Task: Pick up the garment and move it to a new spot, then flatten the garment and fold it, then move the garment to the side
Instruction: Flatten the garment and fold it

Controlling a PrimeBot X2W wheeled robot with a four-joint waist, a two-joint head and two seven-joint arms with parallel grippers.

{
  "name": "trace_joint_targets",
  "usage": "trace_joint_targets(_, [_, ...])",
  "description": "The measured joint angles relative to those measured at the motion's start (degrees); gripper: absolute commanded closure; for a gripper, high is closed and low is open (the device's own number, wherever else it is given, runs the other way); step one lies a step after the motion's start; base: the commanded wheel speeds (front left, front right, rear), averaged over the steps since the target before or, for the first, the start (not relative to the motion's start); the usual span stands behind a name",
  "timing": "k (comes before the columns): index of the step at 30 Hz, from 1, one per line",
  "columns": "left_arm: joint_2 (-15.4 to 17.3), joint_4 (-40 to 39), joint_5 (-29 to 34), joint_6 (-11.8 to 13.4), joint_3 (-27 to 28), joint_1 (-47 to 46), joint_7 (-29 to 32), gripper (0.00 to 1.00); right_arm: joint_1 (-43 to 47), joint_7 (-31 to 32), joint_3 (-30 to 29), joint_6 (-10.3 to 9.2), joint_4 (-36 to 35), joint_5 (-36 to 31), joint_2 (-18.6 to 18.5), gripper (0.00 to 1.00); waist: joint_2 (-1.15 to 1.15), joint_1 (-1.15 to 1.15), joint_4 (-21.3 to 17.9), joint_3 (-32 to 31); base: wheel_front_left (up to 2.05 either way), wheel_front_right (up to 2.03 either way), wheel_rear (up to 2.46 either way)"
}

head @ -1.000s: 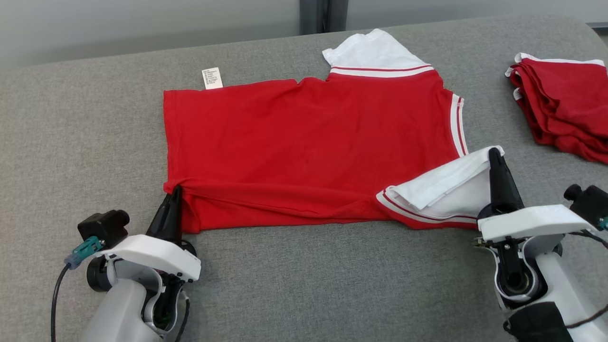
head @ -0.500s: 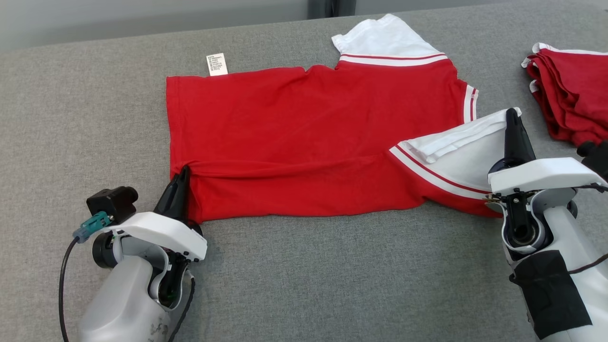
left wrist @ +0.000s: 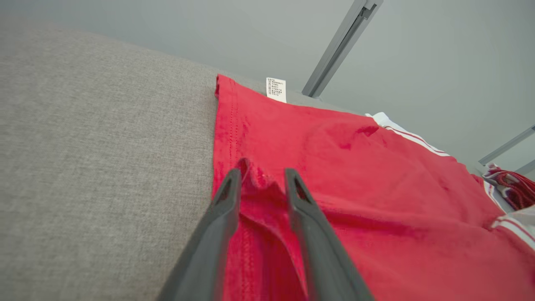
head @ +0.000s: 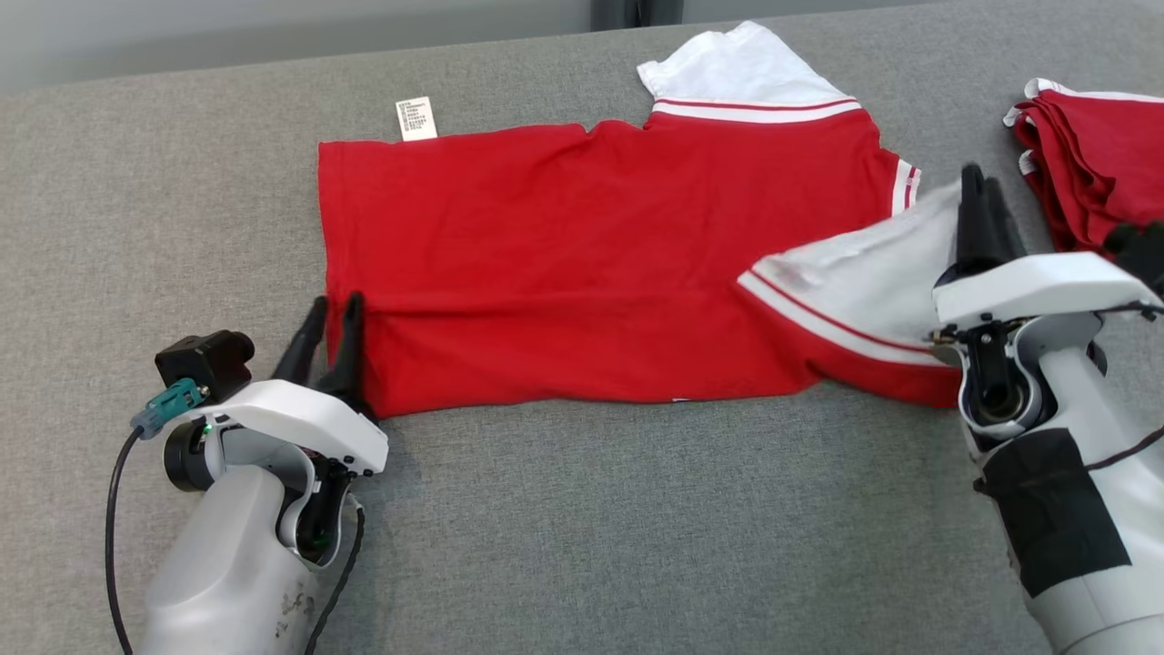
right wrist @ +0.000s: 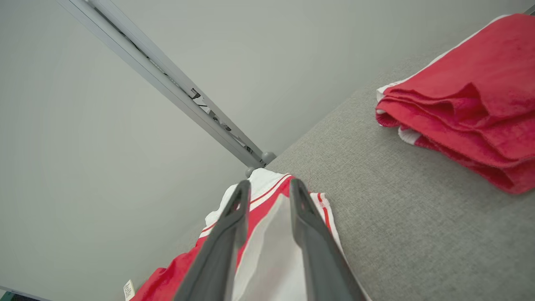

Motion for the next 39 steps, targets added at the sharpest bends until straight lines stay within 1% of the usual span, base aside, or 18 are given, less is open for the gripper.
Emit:
trace_joint_targets(7, [0.8, -2.7, -0.4, -0.5, 0.5, 1.0, -0.1, 0.0, -2.5, 0.0, -0.5, 0.0, -0.3, -2.5, -1.0, 0.0, 0.0, 0.0, 0.6, -1.0, 0.0, 0.0, 0.0])
trace_joint_targets(12, [1.6, -5.4, -0.6, -0.6, 0.9, 5.1, -0.1, 0.0, -2.2, -0.1, -1.2, 0.0, -2.5, -8.3, -2.5, 0.0, 0.0, 0.0, 1.0, -2.3, 0.0, 0.0, 0.0])
trace_joint_targets(17, [1.9, -8.1, -0.6, 0.0, -0.1, 9.9, 1.1, 0.0, 2.2, -0.1, -2.1, 0.0, -5.8, -14.9, -2.8, 0.0, 0.0, 0.0, 0.9, -4.0, 0.0, 0.0, 0.0])
trace_joint_targets(20, [1.5, -10.2, -0.6, 0.6, -1.2, 12.3, 2.4, 0.0, 5.9, -0.1, -3.5, 0.0, -8.4, -17.5, -2.5, 0.0, 0.0, 0.0, 0.8, -5.0, 0.0, 0.0, 0.0])
trace_joint_targets(24, [1.4, -12.6, 0.0, 2.6, -2.4, 15.1, 4.3, 0.0, 11.1, -0.1, -5.5, 0.0, -12.4, -20.1, -1.2, 0.0, 0.0, 0.0, 0.3, -6.1, 0.0, 0.0, 0.0])
trace_joint_targets(29, [1.6, -13.4, 1.0, 5.3, -3.3, 16.4, 6.1, 0.0, 17.0, -0.1, -7.5, 0.0, -16.0, -22.8, 0.7, 0.0, 0.0, 0.0, -0.5, -6.6, 0.0, 0.0, 0.0])
trace_joint_targets(34, [2.2, -12.7, 3.4, 8.9, -3.9, 15.6, 6.2, 0.0, 20.5, -0.1, -8.6, 0.0, -17.9, -24.5, 2.0, 0.0, 0.0, 0.0, -1.6, -6.3, 0.0, 0.0, 0.0])
trace_joint_targets(39, [2.3, -10.4, 4.3, 12.2, -3.5, 13.9, 6.0, 0.0, 21.9, -0.1, -8.4, 0.0, -17.8, -26.7, 2.6, 0.0, 0.0, 0.0, -2.7, -5.7, 0.0, 0.0, 0.0])
